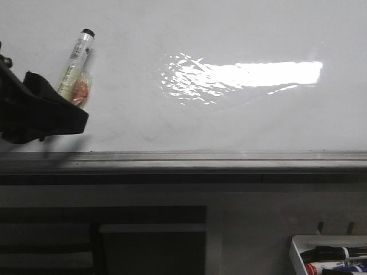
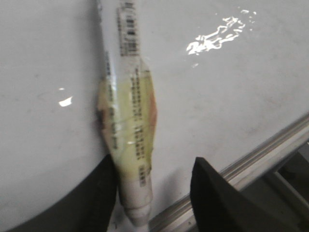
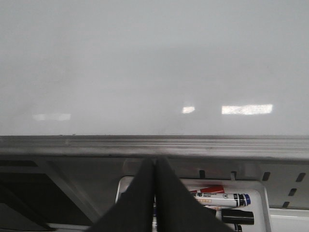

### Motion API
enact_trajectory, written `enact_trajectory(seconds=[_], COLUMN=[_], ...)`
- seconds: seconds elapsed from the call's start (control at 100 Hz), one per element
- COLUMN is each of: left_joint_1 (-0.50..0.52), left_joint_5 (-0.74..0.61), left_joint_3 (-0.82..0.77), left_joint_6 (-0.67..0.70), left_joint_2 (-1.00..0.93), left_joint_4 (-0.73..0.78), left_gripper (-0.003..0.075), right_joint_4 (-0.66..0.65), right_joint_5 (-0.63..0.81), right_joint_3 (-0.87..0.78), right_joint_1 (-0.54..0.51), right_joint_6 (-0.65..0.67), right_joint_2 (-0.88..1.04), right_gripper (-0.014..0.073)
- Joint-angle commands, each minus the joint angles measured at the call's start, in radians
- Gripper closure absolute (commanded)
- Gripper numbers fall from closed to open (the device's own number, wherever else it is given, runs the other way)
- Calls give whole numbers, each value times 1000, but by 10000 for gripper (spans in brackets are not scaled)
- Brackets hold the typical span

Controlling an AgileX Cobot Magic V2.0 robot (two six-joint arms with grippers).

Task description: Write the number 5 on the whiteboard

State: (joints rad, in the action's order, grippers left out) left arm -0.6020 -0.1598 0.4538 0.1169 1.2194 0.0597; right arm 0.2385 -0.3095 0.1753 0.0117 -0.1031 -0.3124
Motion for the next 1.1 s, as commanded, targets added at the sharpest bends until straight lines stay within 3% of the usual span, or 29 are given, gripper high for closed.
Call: enact_trajectory(seconds=[0.0,0.06,0.2,0.42,0.69,0.76,0.93,1.09], left_joint_1=[0,0,0,0,0,0,0,0], left_joint_5=[-73,-75,-75,-72,-77,-120,-301,-313], left_joint_3=[31,31,31,31,31,27,4,4], left_joint_6=[7,7,5,3,3,3,3,3], left_joint_2=[14,27,29,21,-100,-112,-110,-110], left_joint_4=[-18,-22,-15,108,511,612,877,912], left_gripper=[401,461,744,741,741,741,741,741], right_joint_4=[8,8,8,6,6,6,6,4], right_joint_5=[80,80,74,16,19,34,46,121], right_joint_3=[38,38,39,85,243,297,429,504], right_joint_1=[1,1,26,218,521,591,733,810], right_joint_6=[-7,-7,-7,-24,-61,-61,-61,-61], right_joint_2=[-17,-17,-17,-54,-266,-339,-508,-645], right_gripper=[655,655,655,655,639,562,267,244])
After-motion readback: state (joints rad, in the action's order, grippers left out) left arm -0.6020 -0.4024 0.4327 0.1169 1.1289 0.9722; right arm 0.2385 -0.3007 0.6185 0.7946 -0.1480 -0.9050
